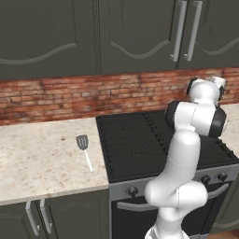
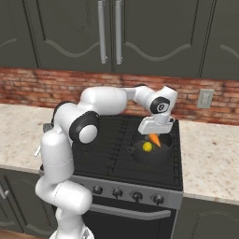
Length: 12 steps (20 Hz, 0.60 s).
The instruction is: Put the lemon and carrot in the pot. Retrieve the spatula and lightly stir the vegetables in the pot.
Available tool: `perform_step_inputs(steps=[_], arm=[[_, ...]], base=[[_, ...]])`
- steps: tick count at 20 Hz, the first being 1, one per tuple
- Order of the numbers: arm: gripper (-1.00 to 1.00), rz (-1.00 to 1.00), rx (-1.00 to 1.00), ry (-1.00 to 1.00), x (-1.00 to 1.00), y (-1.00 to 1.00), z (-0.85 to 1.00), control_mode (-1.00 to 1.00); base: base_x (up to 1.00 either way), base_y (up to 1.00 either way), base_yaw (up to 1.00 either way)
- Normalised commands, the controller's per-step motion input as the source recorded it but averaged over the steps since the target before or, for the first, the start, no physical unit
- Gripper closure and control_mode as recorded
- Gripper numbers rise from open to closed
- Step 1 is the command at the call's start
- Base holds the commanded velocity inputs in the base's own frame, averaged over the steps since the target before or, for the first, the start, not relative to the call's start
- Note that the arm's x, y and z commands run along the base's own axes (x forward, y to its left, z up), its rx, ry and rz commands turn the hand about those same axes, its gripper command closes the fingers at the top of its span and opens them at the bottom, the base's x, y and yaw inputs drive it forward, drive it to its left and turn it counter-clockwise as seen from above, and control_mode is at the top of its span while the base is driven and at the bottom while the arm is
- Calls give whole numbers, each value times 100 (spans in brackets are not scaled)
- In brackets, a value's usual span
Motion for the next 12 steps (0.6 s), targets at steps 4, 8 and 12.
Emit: perform_step_inputs(steps=[4, 8, 12], arm=[[-100, 0, 0, -2, 2, 0, 1, -100], [-100, 0, 0, -3, 1, 0, 19, -100], [-100, 0, 0, -6, -21, 28, 49, -100]], base=[[0, 0, 0], [0, 0, 0], [0, 0, 0]])
